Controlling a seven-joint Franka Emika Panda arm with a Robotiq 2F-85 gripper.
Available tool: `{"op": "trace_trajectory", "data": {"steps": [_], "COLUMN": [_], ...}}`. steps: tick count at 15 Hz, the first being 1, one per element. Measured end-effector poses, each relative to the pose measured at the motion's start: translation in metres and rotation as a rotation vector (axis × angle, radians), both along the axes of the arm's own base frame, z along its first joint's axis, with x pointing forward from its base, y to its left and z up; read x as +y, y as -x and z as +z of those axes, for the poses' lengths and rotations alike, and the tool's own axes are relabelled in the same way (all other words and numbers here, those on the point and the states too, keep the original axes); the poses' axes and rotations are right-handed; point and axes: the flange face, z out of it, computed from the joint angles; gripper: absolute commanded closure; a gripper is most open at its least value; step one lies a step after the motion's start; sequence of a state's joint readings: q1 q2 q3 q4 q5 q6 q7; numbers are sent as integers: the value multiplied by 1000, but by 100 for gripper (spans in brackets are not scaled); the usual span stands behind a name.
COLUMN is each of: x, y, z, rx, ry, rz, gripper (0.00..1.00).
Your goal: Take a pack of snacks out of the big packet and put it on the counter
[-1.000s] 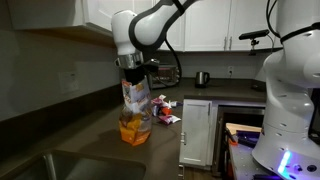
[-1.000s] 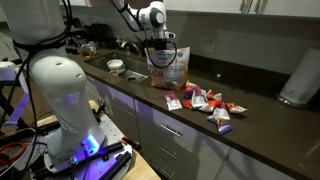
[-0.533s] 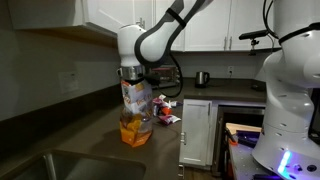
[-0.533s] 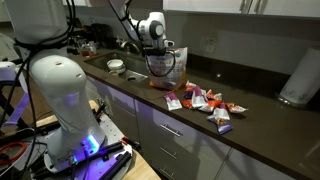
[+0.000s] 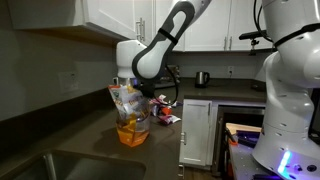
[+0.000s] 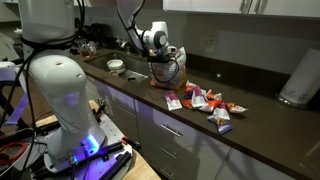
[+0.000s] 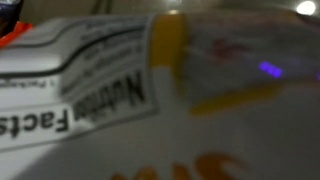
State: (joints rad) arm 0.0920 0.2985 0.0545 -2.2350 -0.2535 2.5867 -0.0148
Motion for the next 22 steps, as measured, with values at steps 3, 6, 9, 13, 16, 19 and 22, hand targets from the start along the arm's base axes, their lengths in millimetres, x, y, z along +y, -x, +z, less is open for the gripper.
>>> {"op": "trace_trajectory", "data": {"steps": [3,6,9,13,16,19,22], "x": [0,1,3,1,-1,-3,-6], "y": [-11,-20,-31,-40,-44,-42,-34], "z": [-20,-39,-41,-33,-23,-10,-2], "rx": [15,30,26,42,83,108,125], "ry": [20,40,46,78,107,125,135], "rz": [26,51,71,71,58,48,41], "gripper": [0,26,45,72,93,97,96]}}
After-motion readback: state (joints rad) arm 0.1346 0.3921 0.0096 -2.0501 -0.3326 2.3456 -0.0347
